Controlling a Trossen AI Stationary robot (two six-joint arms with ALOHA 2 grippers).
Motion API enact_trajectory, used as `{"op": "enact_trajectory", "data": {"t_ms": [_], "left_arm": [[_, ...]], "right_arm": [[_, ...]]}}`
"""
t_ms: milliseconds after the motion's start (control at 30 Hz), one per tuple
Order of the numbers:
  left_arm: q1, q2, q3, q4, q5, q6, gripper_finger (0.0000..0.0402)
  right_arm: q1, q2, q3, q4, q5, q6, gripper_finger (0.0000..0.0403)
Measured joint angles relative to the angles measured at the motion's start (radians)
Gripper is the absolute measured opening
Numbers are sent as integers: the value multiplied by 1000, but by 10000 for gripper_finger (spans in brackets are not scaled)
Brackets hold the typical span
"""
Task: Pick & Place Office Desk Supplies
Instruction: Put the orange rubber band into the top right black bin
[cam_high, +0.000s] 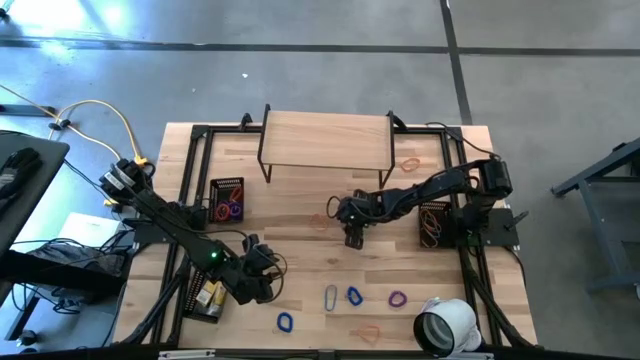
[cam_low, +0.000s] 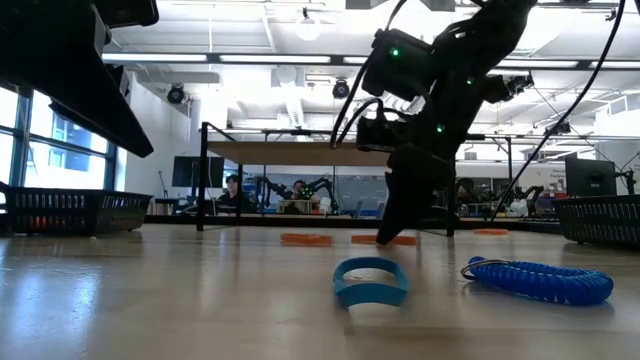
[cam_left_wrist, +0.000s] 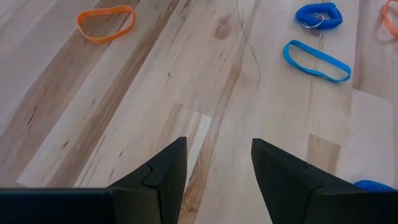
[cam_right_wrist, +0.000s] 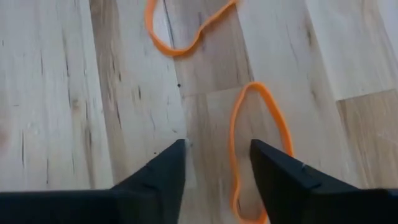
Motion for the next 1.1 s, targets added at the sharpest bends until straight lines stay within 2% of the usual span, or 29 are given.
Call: {"op": "enact_trajectory", "data": {"t_ms": [167,367,533,667,900,1100], "left_arm": [[0,22,0,1,-1,0,174],[3,55,0,17,-1,3,174],[3,67,0,22,-1,4,174],[3,67,0,25,-1,9,174],[3,67,0,31,0,22,174],[3,67,0,35,0,24,174]], "right_arm": [[-1,17,1,4,0,-3,102],[-2,19,-1,9,12,-8,12],[23,21,3,17,38,-23,3],[77,-7,43,-63,123,-24,3],[197,-111,166,-363,227,56,3],[337,-182,268,-716,330,290,3]]}}
